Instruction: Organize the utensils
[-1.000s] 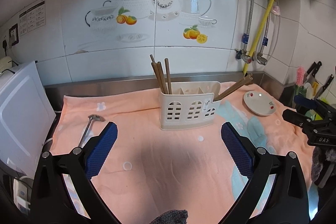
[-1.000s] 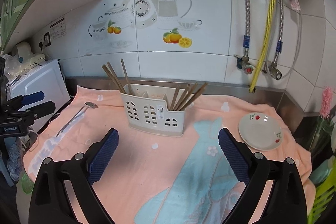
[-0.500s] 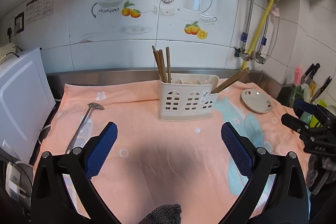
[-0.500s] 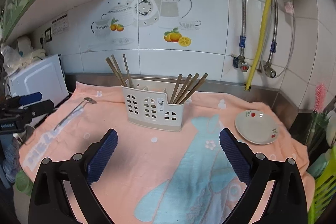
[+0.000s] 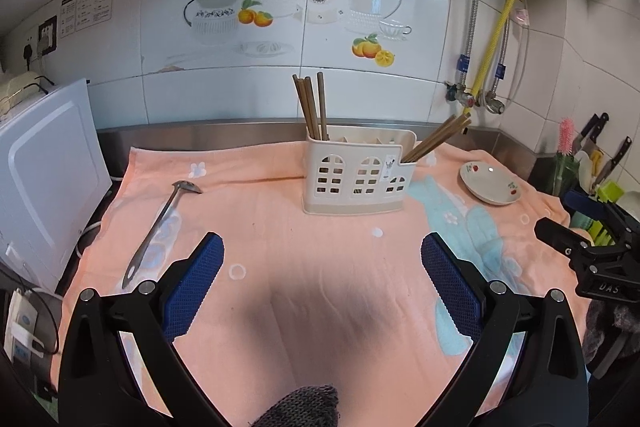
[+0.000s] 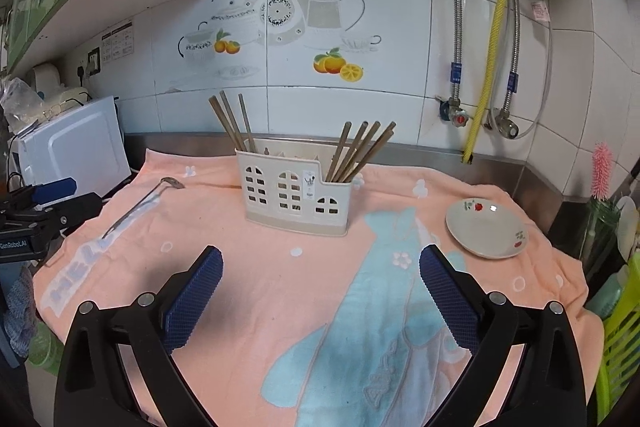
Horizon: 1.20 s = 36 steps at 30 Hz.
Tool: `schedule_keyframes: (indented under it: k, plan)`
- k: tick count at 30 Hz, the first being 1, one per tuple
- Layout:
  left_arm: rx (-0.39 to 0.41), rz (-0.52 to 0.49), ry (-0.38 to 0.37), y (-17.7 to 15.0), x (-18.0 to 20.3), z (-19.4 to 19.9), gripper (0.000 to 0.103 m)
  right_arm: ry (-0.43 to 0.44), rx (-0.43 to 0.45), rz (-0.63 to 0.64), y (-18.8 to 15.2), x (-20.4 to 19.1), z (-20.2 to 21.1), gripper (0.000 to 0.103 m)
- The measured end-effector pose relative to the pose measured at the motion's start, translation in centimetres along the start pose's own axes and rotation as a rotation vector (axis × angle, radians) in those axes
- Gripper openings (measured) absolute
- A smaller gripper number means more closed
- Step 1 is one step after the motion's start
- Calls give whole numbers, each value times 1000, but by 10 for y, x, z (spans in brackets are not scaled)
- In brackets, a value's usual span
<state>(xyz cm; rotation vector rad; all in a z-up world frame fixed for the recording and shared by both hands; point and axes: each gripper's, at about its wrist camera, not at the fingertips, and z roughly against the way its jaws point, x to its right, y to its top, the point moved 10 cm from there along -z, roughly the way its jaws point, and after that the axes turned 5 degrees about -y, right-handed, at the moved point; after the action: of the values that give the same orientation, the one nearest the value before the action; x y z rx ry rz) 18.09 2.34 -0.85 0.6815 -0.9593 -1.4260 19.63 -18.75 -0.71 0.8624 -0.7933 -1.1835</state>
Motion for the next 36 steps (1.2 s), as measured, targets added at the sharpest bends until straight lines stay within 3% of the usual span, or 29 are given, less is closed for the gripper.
schedule_keyframes:
  k: [18,36]
  plan:
    - [9,16,15,-27,-4,14,98,-62,-14,7,-24,3,10,96]
    - [12,27,17,-35,-2,21,98,-55,-17,-15,-31,2,16,96]
